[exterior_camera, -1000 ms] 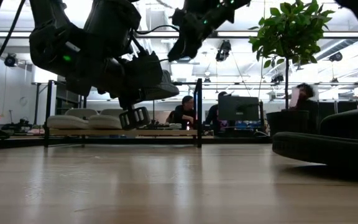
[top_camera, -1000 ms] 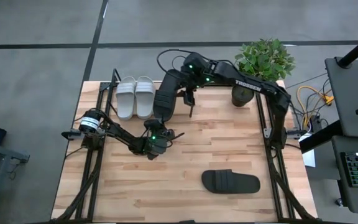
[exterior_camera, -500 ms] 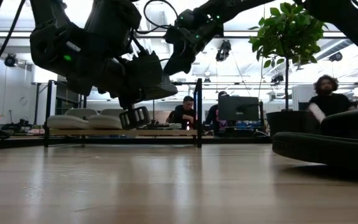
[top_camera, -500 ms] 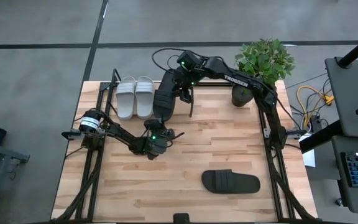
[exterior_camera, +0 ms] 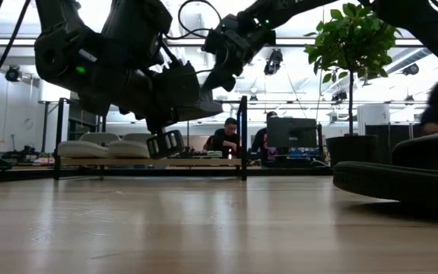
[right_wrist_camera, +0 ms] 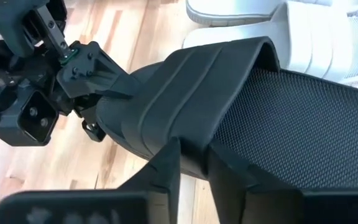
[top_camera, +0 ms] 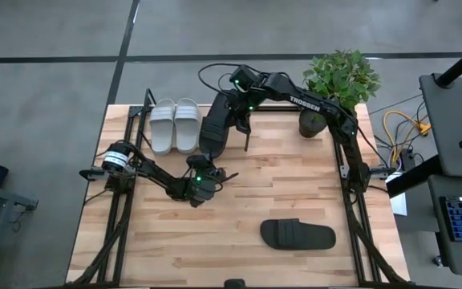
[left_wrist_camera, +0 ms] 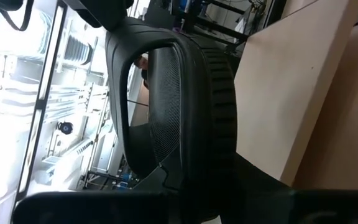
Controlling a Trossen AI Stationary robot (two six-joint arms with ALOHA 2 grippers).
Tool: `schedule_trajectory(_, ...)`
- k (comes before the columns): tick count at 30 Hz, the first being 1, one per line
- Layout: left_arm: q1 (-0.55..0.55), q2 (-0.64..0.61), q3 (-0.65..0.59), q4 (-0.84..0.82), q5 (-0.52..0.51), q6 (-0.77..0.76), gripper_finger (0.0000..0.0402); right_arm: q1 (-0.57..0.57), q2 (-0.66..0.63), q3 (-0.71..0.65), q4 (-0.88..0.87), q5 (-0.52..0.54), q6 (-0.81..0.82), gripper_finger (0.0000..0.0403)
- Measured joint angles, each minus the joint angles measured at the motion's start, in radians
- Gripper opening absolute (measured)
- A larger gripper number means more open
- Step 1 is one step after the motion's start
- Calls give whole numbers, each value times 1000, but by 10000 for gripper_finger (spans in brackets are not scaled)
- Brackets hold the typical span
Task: Pick and place slides into the shelf
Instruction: Put the top black slides on the shelf
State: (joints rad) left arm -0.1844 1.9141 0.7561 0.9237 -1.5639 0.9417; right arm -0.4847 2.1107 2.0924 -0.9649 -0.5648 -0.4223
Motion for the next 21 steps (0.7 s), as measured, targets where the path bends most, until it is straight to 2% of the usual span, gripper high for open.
schedule_trajectory(6,0,0,3,-2,0,3,26,-2,-2,-23,3,1,3,16)
schedule_trajectory(14,0,0,3,0,1,8,31,-3,-2,-26,8,16,11,10)
schedule_trajectory(21,3,-1,3,7,-15,3,135,-6,-2,-21,12,16,30,9)
